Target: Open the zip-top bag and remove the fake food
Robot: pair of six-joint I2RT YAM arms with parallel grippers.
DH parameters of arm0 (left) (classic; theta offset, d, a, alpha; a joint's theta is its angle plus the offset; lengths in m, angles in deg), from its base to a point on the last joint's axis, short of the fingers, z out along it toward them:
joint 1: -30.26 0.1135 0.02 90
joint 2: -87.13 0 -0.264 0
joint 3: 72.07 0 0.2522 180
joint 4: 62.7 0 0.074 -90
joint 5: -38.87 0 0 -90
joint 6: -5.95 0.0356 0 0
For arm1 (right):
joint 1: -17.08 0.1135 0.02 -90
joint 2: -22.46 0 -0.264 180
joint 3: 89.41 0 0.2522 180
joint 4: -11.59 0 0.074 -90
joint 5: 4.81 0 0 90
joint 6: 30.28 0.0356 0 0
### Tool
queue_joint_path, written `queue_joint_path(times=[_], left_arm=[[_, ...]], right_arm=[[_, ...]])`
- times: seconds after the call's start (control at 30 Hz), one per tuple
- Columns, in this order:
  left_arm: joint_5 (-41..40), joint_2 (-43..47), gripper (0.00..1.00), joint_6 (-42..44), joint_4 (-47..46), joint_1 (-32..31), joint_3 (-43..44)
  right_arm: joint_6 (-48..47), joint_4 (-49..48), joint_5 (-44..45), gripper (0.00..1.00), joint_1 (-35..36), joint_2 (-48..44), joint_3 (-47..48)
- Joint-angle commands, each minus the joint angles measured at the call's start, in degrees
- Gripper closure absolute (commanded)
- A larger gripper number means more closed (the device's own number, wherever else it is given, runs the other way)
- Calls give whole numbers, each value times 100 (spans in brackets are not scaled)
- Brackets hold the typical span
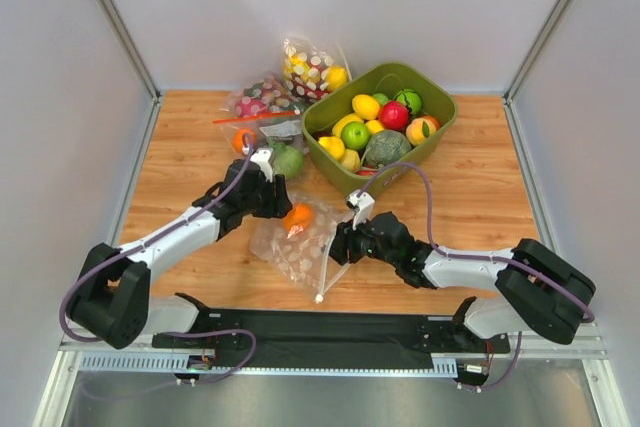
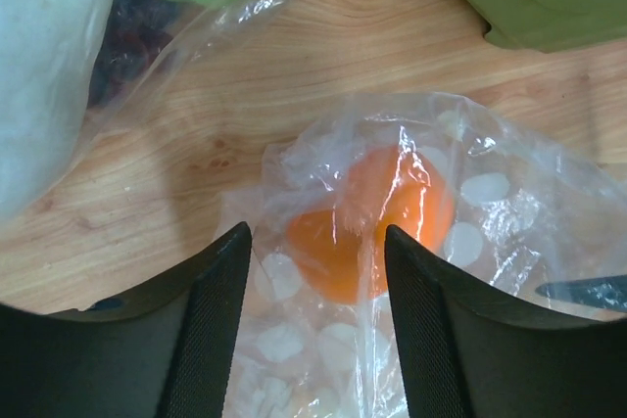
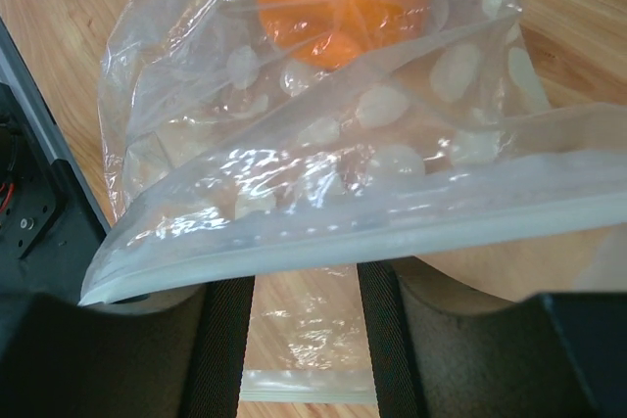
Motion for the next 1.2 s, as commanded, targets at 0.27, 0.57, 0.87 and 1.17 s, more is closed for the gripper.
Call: queue_joint_path(times=[0.27, 0.57, 0.87, 1.17], left_arm=[[237, -517, 68, 105, -467, 22, -59], [641, -912, 70, 228, -643, 22, -68], [940, -1009, 72, 386, -670, 13, -76], [1063, -1000, 72, 430, -670, 22, -138]], right_arm=[[-274, -846, 485, 50, 15, 514, 531], [-256, -1777, 424, 25, -64, 1428, 786], [-563, -2174, 468, 14, -82, 2069, 1120], [-371, -1920, -33, 13, -82, 2606, 1472]])
